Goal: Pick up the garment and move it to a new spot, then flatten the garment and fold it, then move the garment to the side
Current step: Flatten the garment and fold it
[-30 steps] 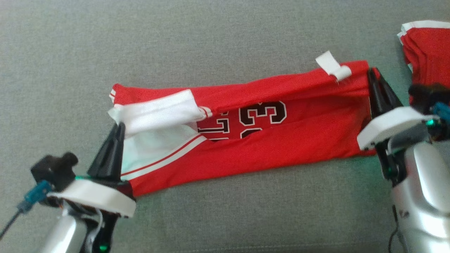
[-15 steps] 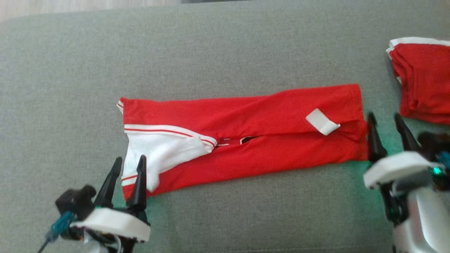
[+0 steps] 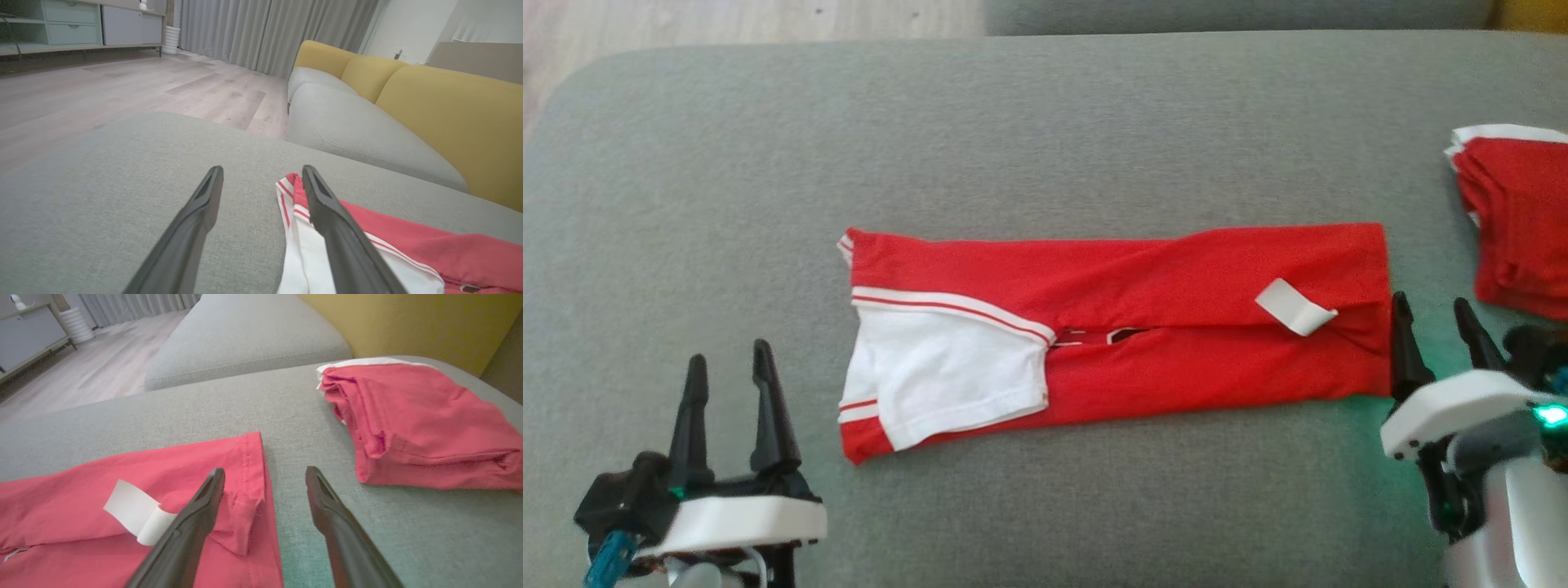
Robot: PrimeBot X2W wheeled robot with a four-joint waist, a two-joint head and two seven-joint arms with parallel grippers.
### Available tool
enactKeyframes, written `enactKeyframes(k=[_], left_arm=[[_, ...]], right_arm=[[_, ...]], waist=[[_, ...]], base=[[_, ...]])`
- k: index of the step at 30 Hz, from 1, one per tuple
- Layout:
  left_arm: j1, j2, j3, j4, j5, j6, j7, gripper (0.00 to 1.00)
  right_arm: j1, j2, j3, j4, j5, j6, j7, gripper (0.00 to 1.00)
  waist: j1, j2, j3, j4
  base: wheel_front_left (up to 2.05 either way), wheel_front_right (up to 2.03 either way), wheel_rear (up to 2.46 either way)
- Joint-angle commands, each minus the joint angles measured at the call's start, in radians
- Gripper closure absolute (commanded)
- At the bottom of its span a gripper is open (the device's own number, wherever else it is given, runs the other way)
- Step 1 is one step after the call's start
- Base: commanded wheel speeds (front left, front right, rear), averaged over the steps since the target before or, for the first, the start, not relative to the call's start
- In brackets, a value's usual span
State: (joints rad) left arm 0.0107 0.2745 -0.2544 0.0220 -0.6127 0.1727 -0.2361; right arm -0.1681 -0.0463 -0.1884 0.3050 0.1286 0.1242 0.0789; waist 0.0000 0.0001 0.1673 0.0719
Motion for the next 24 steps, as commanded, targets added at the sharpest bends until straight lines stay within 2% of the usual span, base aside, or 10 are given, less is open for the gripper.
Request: enactKeyframes(k=[1, 7, 13, 14, 15, 16, 17, 18, 24], left_arm=[[-0.01, 0.008, 0.046, -0.034, 0.011, 0.008, -0.012, 0.0], [0.016, 0.0, 0.058, -0.05, 0.014, 0.024, -0.017, 0.0], [0.03, 0.004, 0.061, -0.059, 0.026, 0.033, -0.018, 0.0], [0.029, 0.003, 0.06, -0.06, 0.027, 0.034, -0.019, 0.0], [0.028, 0.004, 0.06, -0.061, 0.028, 0.035, -0.019, 0.0], [0.028, 0.005, 0.06, -0.061, 0.029, 0.036, -0.019, 0.0], [0.027, 0.005, 0.059, -0.061, 0.03, 0.037, -0.019, 0.0], [0.026, 0.005, 0.057, -0.062, 0.032, 0.038, -0.018, 0.0], [0.026, 0.006, 0.048, -0.06, 0.038, 0.039, -0.016, 0.0]], right_arm=[[-0.049, -0.01, 0.025, -0.022, -0.008, 0.007, 0.008, 0.0], [-0.085, -0.042, 0.007, 0.105, -0.048, 0.007, 0.065, 0.0], [-0.088, -0.038, -0.017, 0.184, -0.053, 0.007, 0.106, 0.0], [-0.092, -0.037, -0.017, 0.196, -0.048, 0.007, 0.112, 0.11], [-0.096, -0.036, -0.015, 0.209, -0.044, 0.007, 0.122, 0.47], [-0.102, -0.035, -0.011, 0.22, -0.039, 0.007, 0.13, 0.6], [-0.108, -0.035, -0.006, 0.229, -0.035, 0.007, 0.135, 0.82], [-0.115, -0.035, 0.0, 0.236, -0.034, 0.007, 0.137, 1.0], [-0.158, -0.044, 0.011, 0.232, -0.012, 0.007, 0.095, 1.0]], waist=[[0.0, -0.0001, 0.002, 0.012], [0.0, -0.0001, 0.012, 0.06], [0.0, -0.0001, 0.017, 0.081], [0.0, -0.0001, 0.017, 0.081], [0.0, -0.0001, 0.016, 0.081], [0.0, -0.0001, 0.015, 0.08], [0.0, -0.0001, 0.015, 0.077], [0.0, -0.0001, 0.013, 0.073], [0.0, -0.0001, -0.006, 0.034]], base=[[0.0, 0.0, 0.0], [0.0, 0.0, 0.0], [0.0, 0.0, 0.0], [0.0, 0.0, 0.0], [0.0, 0.0, 0.0], [0.0, 0.0, 0.0], [0.0, 0.0, 0.0], [0.0, 0.0, 0.0], [0.0, 0.0, 0.0]])
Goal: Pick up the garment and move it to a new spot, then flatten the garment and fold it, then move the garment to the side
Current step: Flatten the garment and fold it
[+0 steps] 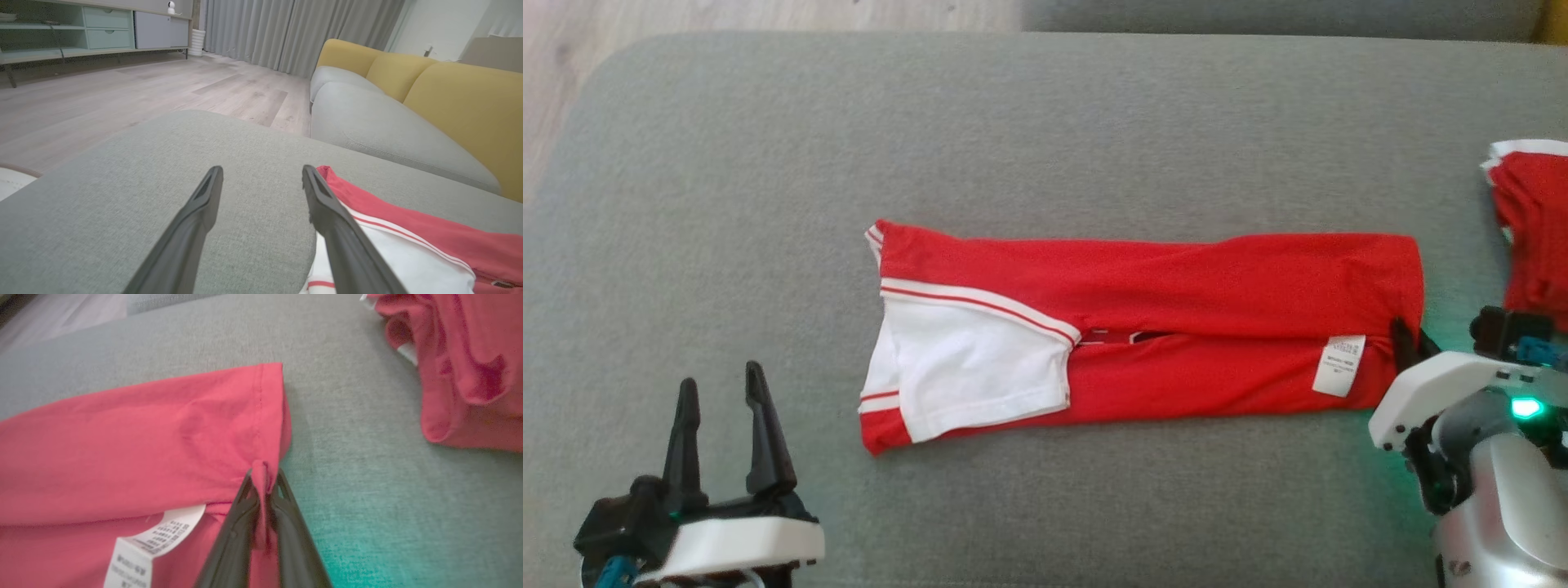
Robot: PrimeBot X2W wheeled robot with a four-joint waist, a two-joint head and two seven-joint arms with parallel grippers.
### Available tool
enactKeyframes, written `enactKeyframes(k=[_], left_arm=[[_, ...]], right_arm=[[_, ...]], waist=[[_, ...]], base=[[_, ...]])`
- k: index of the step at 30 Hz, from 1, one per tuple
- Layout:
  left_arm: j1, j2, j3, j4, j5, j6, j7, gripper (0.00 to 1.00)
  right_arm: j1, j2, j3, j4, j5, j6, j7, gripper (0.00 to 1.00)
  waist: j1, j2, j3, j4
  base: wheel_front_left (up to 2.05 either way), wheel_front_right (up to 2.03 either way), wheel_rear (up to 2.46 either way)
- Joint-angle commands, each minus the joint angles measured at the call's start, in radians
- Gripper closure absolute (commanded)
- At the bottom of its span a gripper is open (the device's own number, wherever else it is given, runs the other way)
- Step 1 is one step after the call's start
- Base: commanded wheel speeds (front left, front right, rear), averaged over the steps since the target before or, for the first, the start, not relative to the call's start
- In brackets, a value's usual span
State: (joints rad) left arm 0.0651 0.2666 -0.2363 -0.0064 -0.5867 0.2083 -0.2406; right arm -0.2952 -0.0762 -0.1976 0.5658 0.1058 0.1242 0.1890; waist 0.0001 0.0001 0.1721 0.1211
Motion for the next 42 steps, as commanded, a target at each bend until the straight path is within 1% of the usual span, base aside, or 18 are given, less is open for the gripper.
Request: enactKeyframes(k=[1, 4, 8, 11, 13, 17, 18, 22, 25, 27, 31, 34, 39, 42], left_arm=[[-0.027, 0.013, 0.029, -0.032, 0.013, 0.004, -0.012, 0.0], [-0.026, 0.013, 0.022, -0.029, 0.014, 0.003, -0.011, 0.0], [-0.029, 0.009, 0.013, -0.022, 0.014, 0.001, -0.009, 0.0], [-0.03, 0.006, 0.007, -0.018, 0.012, -0.001, -0.008, 0.0], [-0.032, 0.004, 0.003, -0.014, 0.012, -0.002, -0.007, 0.0], [-0.04, 0.0, -0.007, -0.007, 0.013, -0.005, -0.005, 0.0], [-0.04, 0.0, -0.007, -0.007, 0.013, -0.005, -0.005, 0.0], [-0.052, -0.005, -0.015, 0.004, 0.012, -0.007, -0.002, 0.0], [-0.057, -0.01, -0.012, 0.008, 0.01, -0.006, -0.005, 0.0], [-0.056, -0.01, -0.013, 0.007, 0.01, -0.005, -0.005, 0.0], [-0.061, -0.012, -0.008, 0.013, 0.006, -0.008, -0.007, 0.0], [-0.066, -0.018, -0.01, 0.018, 0.005, -0.013, -0.009, 0.0], [-0.084, -0.032, -0.026, 0.028, 0.009, -0.024, -0.012, 0.0], [-0.103, -0.04, -0.036, 0.04, 0.011, -0.034, -0.013, 0.0]], right_arm=[[-0.033, -0.018, 0.019, -0.038, 0.018, 0.007, -0.02, 1.0], [-0.021, -0.046, 0.014, -0.079, 0.032, 0.007, -0.024, 1.0], [0.027, -0.083, -0.02, -0.168, 0.044, 0.007, -0.001, 1.0], [0.06, -0.093, -0.044, -0.232, 0.054, 0.007, 0.019, 1.0], [0.074, -0.088, -0.051, -0.269, 0.056, 0.007, 0.03, 1.0], [0.085, -0.057, -0.041, -0.341, 0.077, 0.007, 0.041, 1.0], [0.085, -0.057, -0.041, -0.341, 0.077, 0.007, 0.041, 1.0], [0.108, -0.017, -0.012, -0.429, 0.122, 0.007, 0.033, 1.0], [0.131, 0.008, 0.041, -0.507, 0.166, 0.007, 0.038, 1.0], [0.143, 0.017, 0.095, -0.553, 0.186, 0.007, 0.048, 1.0], [0.145, 0.025, 0.22, -0.598, 0.233, 0.007, 0.067, 1.0], [0.126, 0.025, 0.319, -0.583, 0.306, 0.007, 0.06, 1.0], [0.074, 0.026, 0.473, -0.506, 0.382, 0.007, 0.023, 1.0], [0.033, 0.026, 0.55, -0.456, 0.388, 0.007, 0.005, 1.0]], waist=[[-0.0001, -0.0001, -0.016, -0.024], [-0.0001, -0.0001, -0.032, -0.051], [-0.0001, -0.0001, -0.046, -0.083], [-0.0001, -0.0001, -0.049, -0.106], [-0.0001, -0.0001, -0.05, -0.118], [-0.0001, -0.0001, -0.052, -0.125], [-0.0001, -0.0001, -0.052, -0.125], [-0.0001, -0.0001, -0.059, -0.105], [-0.0001, -0.0001, -0.066, -0.086], [-0.0001, -0.0001, -0.067, -0.073], [-0.0001, -0.0001, -0.064, -0.046], [-0.0001, -0.0001, -0.06, -0.025], [-0.0001, -0.0001, -0.048, 0.02], [-0.0001, -0.0001, -0.039, 0.05]], base=[[0.0, 0.0, 0.0], [0.0, 0.0, 0.0], [0.0, 0.0, 0.0], [0.0, 0.0, 0.0], [0.0, 0.0, 0.0], [0.0, 0.0, 0.0], [0.0, 0.0, 0.0], [0.0, 0.0, 0.0], [0.0, 0.0, 0.0], [0.0, 0.0, 0.0], [0.0, 0.0, 0.0], [0.0, 0.0, 0.0], [0.0, 0.0, 0.0], [0.0, 0.0, 0.0]])
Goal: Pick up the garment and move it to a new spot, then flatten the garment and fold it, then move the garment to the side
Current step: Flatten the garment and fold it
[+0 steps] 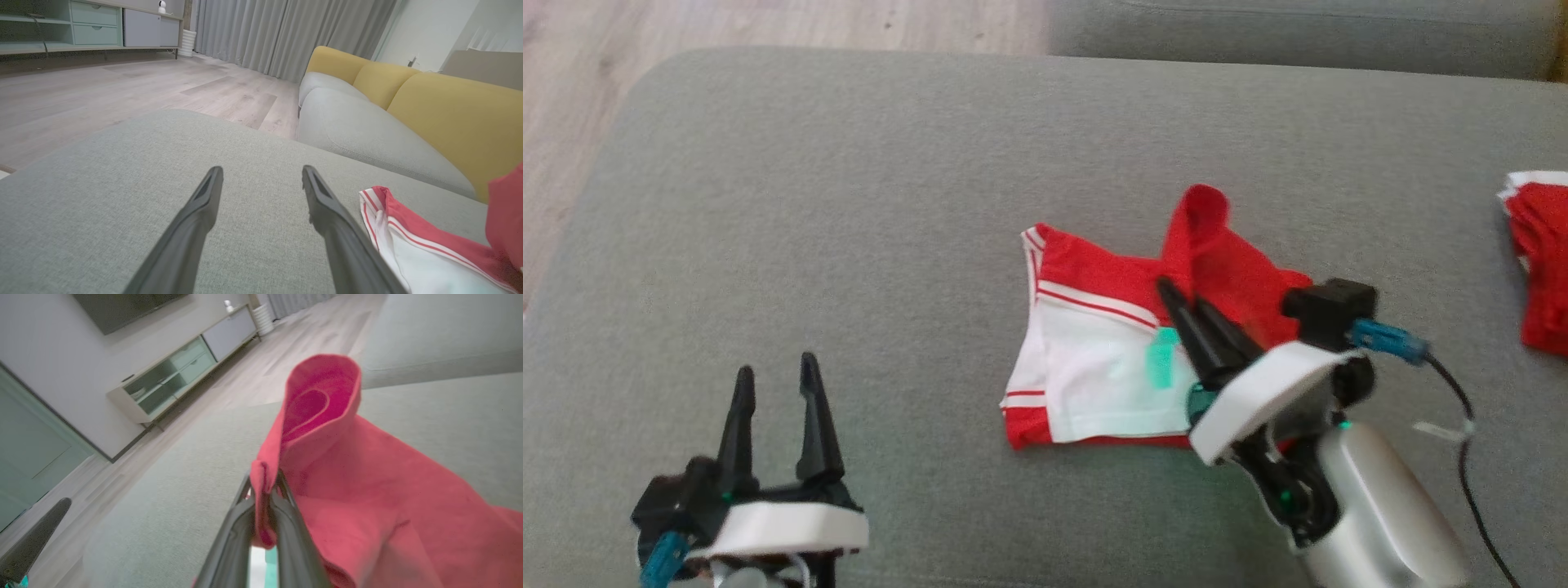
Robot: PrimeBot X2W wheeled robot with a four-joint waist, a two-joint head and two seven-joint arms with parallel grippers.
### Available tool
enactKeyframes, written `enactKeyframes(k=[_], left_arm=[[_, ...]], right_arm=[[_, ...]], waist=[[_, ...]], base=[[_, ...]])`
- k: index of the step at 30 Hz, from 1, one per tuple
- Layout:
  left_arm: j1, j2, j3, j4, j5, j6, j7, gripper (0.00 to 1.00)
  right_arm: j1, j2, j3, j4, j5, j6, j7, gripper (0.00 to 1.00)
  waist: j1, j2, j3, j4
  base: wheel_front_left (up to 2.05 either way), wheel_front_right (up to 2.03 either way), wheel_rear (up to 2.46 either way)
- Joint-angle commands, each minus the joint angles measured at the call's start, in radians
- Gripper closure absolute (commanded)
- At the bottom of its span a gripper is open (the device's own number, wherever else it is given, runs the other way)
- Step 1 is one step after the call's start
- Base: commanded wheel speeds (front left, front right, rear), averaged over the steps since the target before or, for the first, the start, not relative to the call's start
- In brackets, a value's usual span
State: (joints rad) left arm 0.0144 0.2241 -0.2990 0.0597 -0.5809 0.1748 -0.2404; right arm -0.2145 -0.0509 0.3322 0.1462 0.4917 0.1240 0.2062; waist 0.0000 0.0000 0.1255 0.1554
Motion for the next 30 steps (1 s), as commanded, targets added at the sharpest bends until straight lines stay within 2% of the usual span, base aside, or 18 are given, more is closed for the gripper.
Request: enactKeyframes(k=[1, 6, 14, 15, 17, 24, 30], left_arm=[[-0.058, 0.0, 0.023, -0.023, 0.007, -0.003, -0.013, 0.0], [-0.077, -0.015, 0.007, -0.008, 0.013, -0.012, -0.015, 0.0], [-0.083, -0.033, -0.005, 0.017, 0.019, -0.023, -0.018, 0.0], [-0.082, -0.035, -0.006, 0.019, 0.019, -0.023, -0.018, 0.0], [-0.08, -0.036, -0.008, 0.021, 0.02, -0.024, -0.018, 0.0], [-0.078, -0.041, -0.023, 0.037, 0.023, -0.03, -0.018, 0.0], [-0.07, -0.043, -0.033, 0.041, 0.024, -0.029, -0.018, 0.0]], right_arm=[[-0.061, 0.0, 0.044, -0.02, 0.011, 0.007, -0.017, 1.0], [-0.113, 0.001, 0.122, 0.071, 0.036, 0.007, -0.032, 1.0], [-0.163, 0.001, 0.191, 0.221, 0.079, 0.007, -0.056, 1.0], [-0.17, 0.001, 0.201, 0.235, 0.087, 0.007, -0.063, 0.77], [-0.182, 0.001, 0.228, 0.248, 0.117, 0.007, -0.078, 0.0], [-0.231, 0.001, 0.287, 0.247, 0.19, 0.007, -0.158, 0.0], [-0.252, 0.001, 0.216, 0.237, 0.127, 0.007, -0.225, 0.0]], waist=[[0.0, 0.0, 0.008, 0.024], [0.0, 0.0, 0.014, 0.06], [0.0, 0.0, 0.008, 0.085], [0.0, 0.0, 0.006, 0.086], [0.0, 0.0, 0.004, 0.086], [0.0, 0.0, -0.01, 0.073], [0.0, 0.0, -0.018, 0.049]], base=[[0.0, 0.0, 0.0], [0.0, 0.0, 0.0], [0.0, 0.0, 0.0], [0.0, 0.0, 0.0], [0.0, 0.0, 0.0], [0.0, 0.0, 0.0], [0.0, 0.0, 0.0]])
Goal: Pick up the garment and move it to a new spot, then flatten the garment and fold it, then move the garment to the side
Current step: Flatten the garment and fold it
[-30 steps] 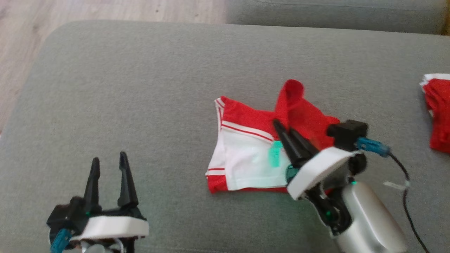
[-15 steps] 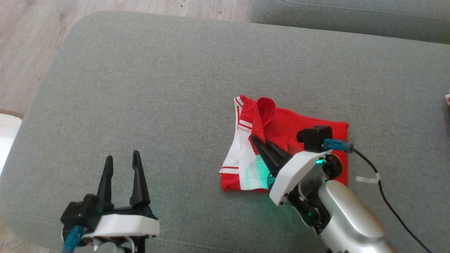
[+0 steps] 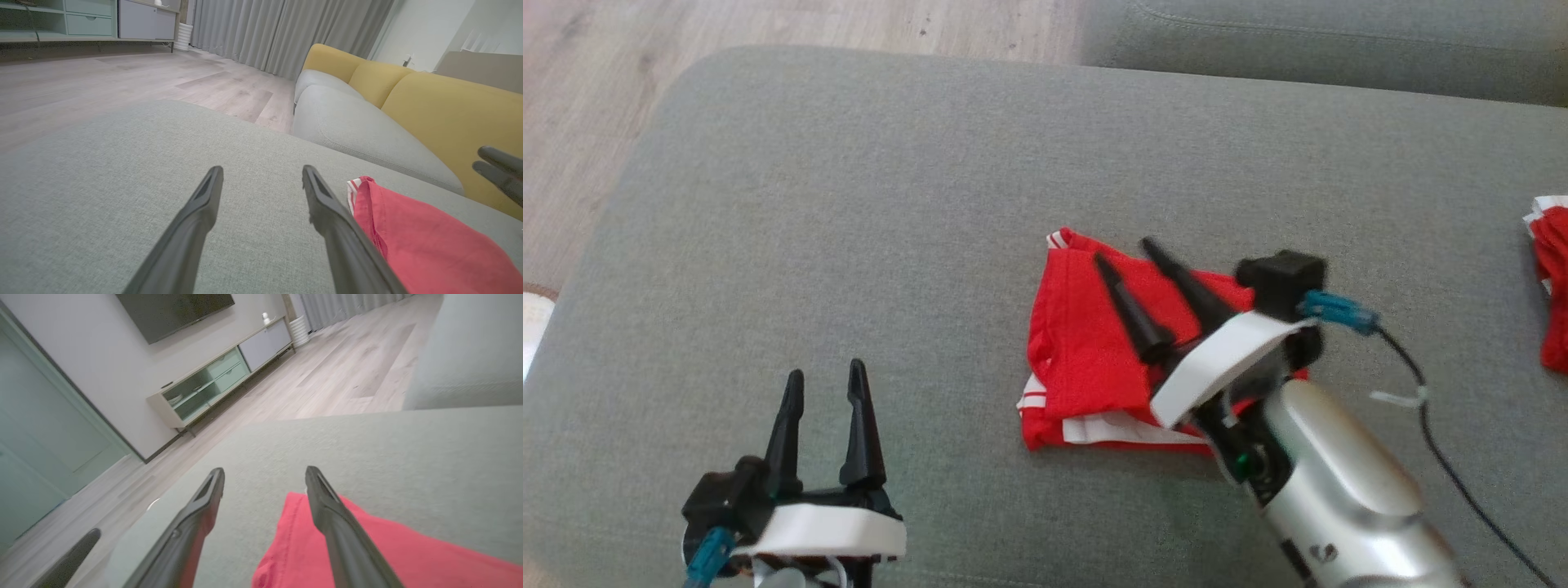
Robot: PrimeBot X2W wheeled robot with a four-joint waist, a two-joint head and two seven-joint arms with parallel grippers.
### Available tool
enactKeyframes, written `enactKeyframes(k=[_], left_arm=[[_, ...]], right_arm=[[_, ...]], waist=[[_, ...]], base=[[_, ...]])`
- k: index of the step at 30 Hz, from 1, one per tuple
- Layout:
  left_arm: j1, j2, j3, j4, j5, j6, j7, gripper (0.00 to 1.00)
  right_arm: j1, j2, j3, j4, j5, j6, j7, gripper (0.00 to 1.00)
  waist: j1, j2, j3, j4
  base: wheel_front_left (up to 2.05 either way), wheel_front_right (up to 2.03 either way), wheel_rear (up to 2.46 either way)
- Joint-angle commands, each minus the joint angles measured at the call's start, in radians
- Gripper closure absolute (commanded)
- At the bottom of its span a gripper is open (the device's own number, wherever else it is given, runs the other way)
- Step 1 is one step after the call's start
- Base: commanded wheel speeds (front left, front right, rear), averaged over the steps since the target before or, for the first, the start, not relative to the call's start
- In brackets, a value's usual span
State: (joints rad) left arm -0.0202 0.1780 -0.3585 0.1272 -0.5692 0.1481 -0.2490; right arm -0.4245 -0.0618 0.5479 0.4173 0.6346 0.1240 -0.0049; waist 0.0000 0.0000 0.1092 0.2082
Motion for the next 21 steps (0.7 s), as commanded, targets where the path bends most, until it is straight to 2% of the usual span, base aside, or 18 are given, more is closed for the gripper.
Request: enactKeyframes(k=[1, 5, 12, 18, 21], left_arm=[[-0.034, 0.003, 0.025, -0.027, 0.013, -0.001, -0.009, 0.0], [-0.032, 0.005, 0.021, -0.032, 0.013, 0.001, -0.007, 0.0], [-0.039, 0.01, 0.012, -0.033, 0.018, 0.003, 0.0, 0.0], [-0.035, 0.01, 0.005, -0.018, 0.014, 0.005, 0.008, 0.0], [-0.022, 0.012, 0.001, -0.004, 0.013, 0.006, 0.009, 0.0]], right_arm=[[-0.042, 0.012, -0.025, -0.032, -0.043, 0.007, -0.023, 0.0], [-0.02, 0.012, -0.141, -0.041, -0.147, 0.007, -0.045, 0.0], [0.096, 0.012, -0.338, -0.129, -0.307, 0.007, -0.077, 0.0], [0.232, 0.012, -0.441, -0.203, -0.434, 0.007, -0.088, 0.0], [0.303, 0.012, -0.479, -0.228, -0.452, 0.007, -0.097, 0.0]], waist=[[0.0, 0.0, -0.002, -0.007], [0.0, 0.0, -0.008, -0.024], [0.0, 0.0, -0.033, -0.058], [0.0, 0.0, -0.069, -0.091], [0.0, 0.0, -0.093, -0.104]], base=[[0.0, 0.0, 0.0], [0.0, 0.0, 0.0], [0.0, 0.0, 0.0], [0.0, 0.0, 0.0], [0.0, 0.0, 0.0]])
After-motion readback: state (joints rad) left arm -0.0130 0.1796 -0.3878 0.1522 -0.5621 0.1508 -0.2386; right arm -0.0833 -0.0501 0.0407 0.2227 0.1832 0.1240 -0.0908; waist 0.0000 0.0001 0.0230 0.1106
